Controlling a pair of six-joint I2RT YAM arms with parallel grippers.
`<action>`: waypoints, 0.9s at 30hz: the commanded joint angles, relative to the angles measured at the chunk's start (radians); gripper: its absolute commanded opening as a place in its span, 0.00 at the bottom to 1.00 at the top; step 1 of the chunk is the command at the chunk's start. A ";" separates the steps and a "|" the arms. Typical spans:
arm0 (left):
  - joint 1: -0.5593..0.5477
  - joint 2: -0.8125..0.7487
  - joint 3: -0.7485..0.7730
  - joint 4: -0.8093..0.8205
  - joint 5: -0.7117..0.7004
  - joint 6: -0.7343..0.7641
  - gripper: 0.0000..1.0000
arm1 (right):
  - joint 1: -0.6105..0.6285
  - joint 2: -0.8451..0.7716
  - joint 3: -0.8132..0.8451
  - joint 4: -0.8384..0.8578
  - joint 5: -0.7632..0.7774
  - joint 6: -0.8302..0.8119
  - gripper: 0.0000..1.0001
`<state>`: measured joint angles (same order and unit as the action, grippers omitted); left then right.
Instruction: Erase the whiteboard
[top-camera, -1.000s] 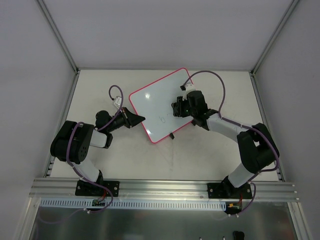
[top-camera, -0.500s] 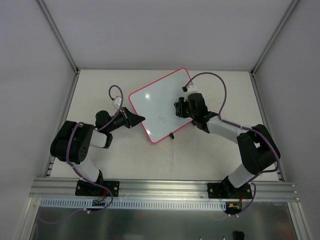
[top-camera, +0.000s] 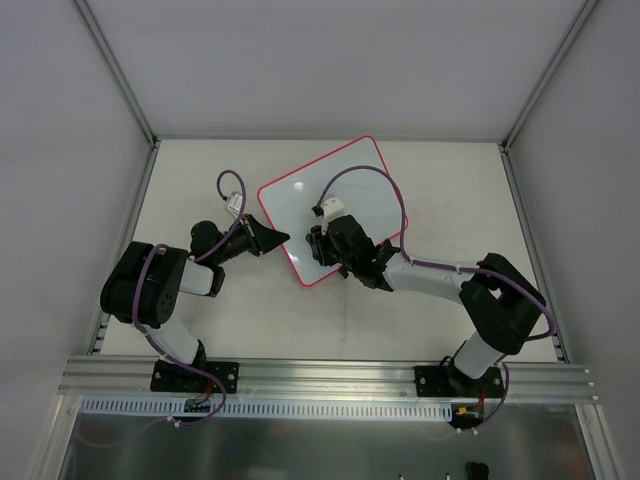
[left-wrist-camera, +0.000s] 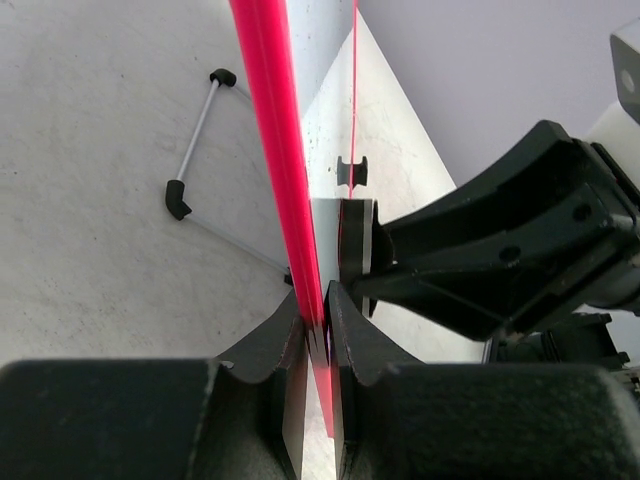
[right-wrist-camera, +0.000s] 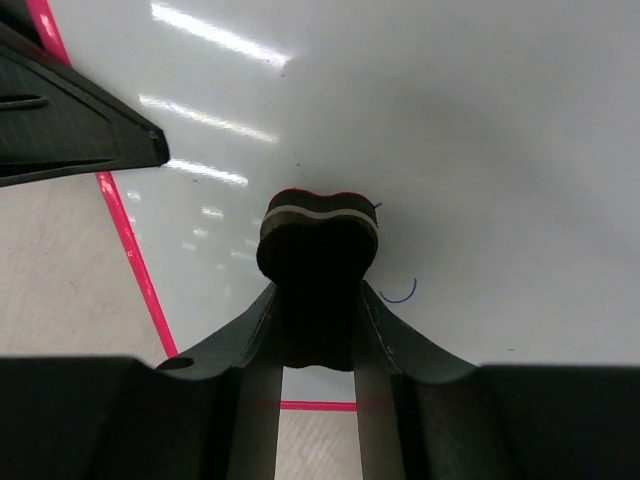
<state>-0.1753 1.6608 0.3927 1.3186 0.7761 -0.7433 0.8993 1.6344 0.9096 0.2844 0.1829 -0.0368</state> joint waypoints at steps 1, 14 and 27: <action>-0.009 -0.024 -0.005 0.363 0.028 0.068 0.00 | 0.064 0.057 0.049 -0.005 -0.051 0.034 0.00; -0.009 -0.019 -0.005 0.363 0.029 0.070 0.00 | -0.056 0.013 -0.037 0.059 -0.054 0.034 0.00; -0.009 -0.016 -0.002 0.363 0.029 0.067 0.00 | -0.215 -0.080 -0.195 0.134 0.184 0.046 0.00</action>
<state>-0.1772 1.6604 0.3931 1.3125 0.7753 -0.7437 0.7448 1.5639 0.7422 0.4259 0.2043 0.0078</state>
